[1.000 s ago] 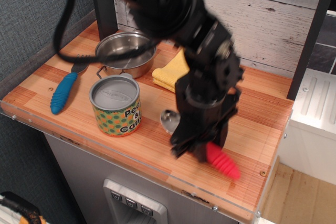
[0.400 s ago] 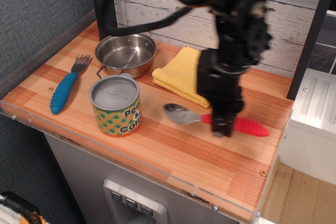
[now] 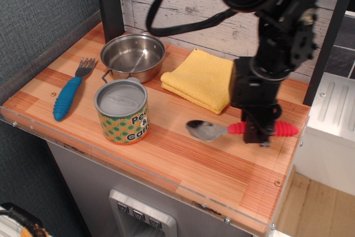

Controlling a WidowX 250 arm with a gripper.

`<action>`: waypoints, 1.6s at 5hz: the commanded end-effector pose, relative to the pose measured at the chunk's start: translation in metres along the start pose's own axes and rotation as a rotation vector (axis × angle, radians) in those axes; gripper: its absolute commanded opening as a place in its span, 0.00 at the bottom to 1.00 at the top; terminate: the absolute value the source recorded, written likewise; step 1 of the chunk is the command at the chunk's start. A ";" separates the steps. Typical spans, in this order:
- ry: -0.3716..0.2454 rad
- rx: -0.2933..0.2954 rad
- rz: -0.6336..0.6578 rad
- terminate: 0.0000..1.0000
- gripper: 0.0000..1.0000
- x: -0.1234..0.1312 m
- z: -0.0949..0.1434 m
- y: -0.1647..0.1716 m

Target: Move the spoon to the right of the napkin

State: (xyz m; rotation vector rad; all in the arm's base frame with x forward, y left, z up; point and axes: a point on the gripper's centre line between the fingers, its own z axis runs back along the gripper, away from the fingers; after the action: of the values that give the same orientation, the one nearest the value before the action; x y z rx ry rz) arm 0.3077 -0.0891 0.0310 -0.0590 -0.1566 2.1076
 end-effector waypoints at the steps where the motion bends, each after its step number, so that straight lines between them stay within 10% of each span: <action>1: 0.010 -0.019 0.218 0.00 0.00 -0.005 0.009 -0.015; 8: 0.098 0.070 0.638 0.00 0.00 -0.014 -0.012 -0.069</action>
State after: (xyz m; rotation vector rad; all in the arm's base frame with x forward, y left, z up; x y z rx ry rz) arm 0.3701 -0.0738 0.0108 -0.1370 -0.0041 2.7303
